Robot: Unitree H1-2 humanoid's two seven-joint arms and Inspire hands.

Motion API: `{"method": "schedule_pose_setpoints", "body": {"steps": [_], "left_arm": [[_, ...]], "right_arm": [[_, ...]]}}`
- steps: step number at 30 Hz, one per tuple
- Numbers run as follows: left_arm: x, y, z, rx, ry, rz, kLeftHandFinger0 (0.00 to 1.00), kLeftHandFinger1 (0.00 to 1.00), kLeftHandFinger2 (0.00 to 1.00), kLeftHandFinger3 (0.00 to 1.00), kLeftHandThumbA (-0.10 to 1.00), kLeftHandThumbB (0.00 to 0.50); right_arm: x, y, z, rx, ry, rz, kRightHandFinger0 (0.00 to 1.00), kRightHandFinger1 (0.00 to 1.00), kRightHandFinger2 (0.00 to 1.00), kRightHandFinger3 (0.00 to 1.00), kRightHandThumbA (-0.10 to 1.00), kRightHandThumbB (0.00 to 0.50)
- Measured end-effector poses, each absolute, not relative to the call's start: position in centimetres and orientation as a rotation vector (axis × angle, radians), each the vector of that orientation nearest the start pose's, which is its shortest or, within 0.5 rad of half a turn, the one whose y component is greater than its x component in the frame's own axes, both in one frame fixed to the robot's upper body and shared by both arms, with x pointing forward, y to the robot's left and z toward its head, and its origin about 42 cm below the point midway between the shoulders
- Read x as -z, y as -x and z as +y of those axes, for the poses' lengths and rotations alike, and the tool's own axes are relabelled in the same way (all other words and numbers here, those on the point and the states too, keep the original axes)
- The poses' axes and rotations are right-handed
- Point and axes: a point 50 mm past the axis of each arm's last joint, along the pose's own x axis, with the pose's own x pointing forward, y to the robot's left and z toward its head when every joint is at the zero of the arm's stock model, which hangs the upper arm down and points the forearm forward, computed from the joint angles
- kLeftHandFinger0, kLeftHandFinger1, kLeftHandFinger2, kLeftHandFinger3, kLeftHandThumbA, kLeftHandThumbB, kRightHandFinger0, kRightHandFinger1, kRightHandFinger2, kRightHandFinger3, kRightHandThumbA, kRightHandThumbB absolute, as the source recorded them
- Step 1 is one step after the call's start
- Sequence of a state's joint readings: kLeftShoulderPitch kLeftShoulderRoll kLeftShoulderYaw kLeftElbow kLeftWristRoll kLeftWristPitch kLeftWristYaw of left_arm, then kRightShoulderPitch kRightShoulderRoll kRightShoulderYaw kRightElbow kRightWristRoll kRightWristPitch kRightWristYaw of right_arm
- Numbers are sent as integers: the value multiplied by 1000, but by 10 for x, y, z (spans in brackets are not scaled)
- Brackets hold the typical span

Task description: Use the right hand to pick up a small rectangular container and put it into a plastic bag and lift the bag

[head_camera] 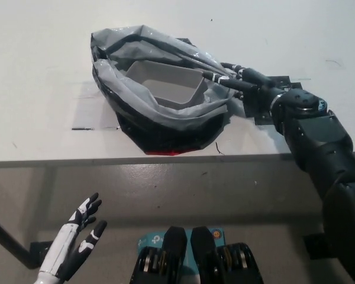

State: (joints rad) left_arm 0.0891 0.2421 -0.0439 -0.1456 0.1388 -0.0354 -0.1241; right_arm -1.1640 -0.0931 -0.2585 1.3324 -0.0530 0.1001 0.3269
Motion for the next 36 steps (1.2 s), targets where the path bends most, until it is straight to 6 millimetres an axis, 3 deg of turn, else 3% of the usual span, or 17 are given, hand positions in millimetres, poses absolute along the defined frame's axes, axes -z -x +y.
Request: {"method": "schedule_pose_setpoints", "body": {"steps": [4,7,8,9,10,11,13,16,17,18,20,22,24,32,34,35,36], "left_arm": [[-118,-253,268,174,-380,-68,980,1000,1000,1000,879,168],[-118,-253,268,174,-380,-68,979,1000,1000,1000,878,167],[-118,-253,268,174,-380,-68,978,1000,1000,1000,880,167],[-118,-253,269,174,-380,-68,978,1000,1000,1000,880,167],[-119,-254,269,174,-380,-69,978,1000,1000,1000,880,166],[-119,-254,268,174,-381,-71,978,1000,1000,1000,882,167],[-120,-255,268,174,-382,-73,979,1000,1000,1000,897,173],[-120,-256,268,174,-385,-75,967,1000,1000,1000,912,156],[-120,-256,268,174,-386,-75,967,1000,1000,1000,912,157],[-120,-256,268,175,-387,-75,968,1000,1000,1000,914,163],[-120,-256,268,175,-387,-75,968,1000,1000,1000,916,165],[-121,-257,268,175,-387,-78,968,1000,1000,1000,918,159],[-124,-261,267,176,-390,-90,968,1000,1000,1000,916,150],[-129,-267,266,178,-399,-108,945,1000,1000,1000,941,146],[-129,-267,266,178,-401,-108,945,1000,1000,1000,949,149],[-129,-267,266,178,-402,-108,944,1000,1000,1000,950,150],[-129,-267,266,178,-402,-108,941,1000,1000,1000,952,154]], "right_arm": [[-236,-569,-143,-412,-138,337,985,1000,1000,1000,889,408],[-233,-567,-136,-424,-178,364,785,1000,1000,1000,808,383],[-233,-567,-136,-424,-178,364,529,742,1000,1000,718,346],[-231,-566,-134,-425,-195,377,529,742,1000,1000,718,346],[-231,-566,-134,-425,-202,382,120,319,567,923,411,255],[-230,-565,-133,-420,-215,393,24,119,428,1000,184,245],[-229,-565,-133,-401,-221,398,0,130,470,988,-93,248],[-229,-566,-134,-365,-220,400,10,265,594,573,-100,231],[-229,-566,-135,-358,-219,400,2,259,564,323,-100,254],[-229,-567,-136,-331,-213,399,0,323,643,280,-100,261],[-230,-567,-137,-318,-210,394,0,381,735,397,-100,265],[-230,-568,-138,-303,-206,389,0,433,793,819,-100,245],[-231,-568,-140,-278,-195,383,0,442,835,950,-100,227],[-235,-571,-149,-233,-173,361,42,501,915,1000,-100,235],[-236,-572,-150,-228,-172,351,212,603,955,938,-100,294],[-238,-572,-150,-223,-154,342,413,819,1000,1000,39,301],[-239,-572,-149,-220,-136,332,928,1000,1000,1000,304,338]]}}
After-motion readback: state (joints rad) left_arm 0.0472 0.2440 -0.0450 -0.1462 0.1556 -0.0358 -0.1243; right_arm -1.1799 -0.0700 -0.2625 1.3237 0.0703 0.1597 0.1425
